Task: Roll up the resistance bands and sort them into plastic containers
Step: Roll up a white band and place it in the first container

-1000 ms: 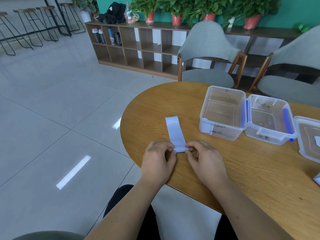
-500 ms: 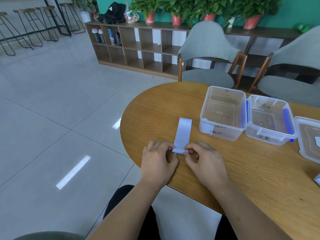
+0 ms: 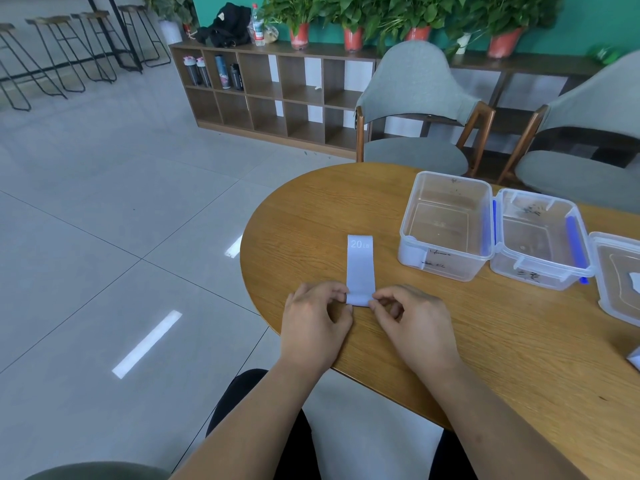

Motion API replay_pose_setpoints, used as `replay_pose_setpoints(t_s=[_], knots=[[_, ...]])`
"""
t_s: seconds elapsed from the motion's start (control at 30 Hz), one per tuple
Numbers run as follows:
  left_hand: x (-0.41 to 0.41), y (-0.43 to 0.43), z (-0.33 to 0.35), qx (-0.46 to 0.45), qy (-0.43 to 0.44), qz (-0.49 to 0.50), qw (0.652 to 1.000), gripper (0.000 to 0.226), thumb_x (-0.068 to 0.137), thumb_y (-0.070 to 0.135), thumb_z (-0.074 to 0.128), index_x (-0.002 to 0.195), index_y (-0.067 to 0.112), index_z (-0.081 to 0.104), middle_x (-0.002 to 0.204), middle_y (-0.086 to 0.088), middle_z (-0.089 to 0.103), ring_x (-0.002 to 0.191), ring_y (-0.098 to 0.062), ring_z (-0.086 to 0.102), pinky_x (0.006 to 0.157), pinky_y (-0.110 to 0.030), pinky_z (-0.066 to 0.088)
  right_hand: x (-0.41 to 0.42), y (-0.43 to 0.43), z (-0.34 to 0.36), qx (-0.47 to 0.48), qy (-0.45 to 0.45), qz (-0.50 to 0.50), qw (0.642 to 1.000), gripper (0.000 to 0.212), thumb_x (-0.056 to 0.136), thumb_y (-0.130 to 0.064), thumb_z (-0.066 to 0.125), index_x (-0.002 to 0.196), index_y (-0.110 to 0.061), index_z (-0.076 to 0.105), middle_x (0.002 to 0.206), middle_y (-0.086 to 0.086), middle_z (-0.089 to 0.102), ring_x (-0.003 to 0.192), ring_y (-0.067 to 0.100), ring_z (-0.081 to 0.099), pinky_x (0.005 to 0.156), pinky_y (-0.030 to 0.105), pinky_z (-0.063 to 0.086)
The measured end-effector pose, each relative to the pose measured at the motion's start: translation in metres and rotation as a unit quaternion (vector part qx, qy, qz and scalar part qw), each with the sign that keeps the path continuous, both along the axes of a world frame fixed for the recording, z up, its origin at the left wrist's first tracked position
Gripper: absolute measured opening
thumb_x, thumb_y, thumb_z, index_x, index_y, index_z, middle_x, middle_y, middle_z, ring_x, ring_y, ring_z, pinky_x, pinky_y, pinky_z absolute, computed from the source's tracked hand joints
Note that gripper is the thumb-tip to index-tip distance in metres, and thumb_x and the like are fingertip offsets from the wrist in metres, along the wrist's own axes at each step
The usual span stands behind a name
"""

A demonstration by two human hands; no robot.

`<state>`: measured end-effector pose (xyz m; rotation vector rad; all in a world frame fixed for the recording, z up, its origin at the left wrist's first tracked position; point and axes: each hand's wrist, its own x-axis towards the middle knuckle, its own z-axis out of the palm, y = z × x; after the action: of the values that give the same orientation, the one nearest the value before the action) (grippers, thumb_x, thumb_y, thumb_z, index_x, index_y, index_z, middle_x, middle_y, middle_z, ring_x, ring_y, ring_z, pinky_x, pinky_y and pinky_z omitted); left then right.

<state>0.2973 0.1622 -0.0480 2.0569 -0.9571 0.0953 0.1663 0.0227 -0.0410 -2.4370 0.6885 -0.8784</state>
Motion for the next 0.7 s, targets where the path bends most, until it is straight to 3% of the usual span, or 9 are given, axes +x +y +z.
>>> replay_pose_setpoints(t_s=[0.57,0.7], knots=[[0.0001,0.0,0.0025,0.004,0.013,0.004,1.0,0.024,0.085,0.029,0.083,0.104,0.038,0.071,0.088,0.027,0.069,0.093,0.001,0.059,0.093,-0.034,0.05,-0.0009,-0.0021,-0.0014,0.006,0.014,0.018,1.0,0.028,0.085,-0.018,0.084,0.111,-0.03,0.079,0.082,-0.021,0.064,0.07,0.003,0.06,0.069,0.026,0.056],[-0.0002,0.0002,0.0027,0.001,0.015,0.005,1.0,0.024,0.085,0.029,0.083,0.104,0.038,0.071,0.088,0.028,0.068,0.094,0.001,0.059,0.093,-0.033,0.051,-0.0002,-0.0014,0.0002,0.043,0.01,0.011,0.999,0.031,0.084,-0.019,0.085,0.112,-0.03,0.076,0.087,-0.025,0.069,0.076,0.003,0.066,0.071,0.019,0.056]])
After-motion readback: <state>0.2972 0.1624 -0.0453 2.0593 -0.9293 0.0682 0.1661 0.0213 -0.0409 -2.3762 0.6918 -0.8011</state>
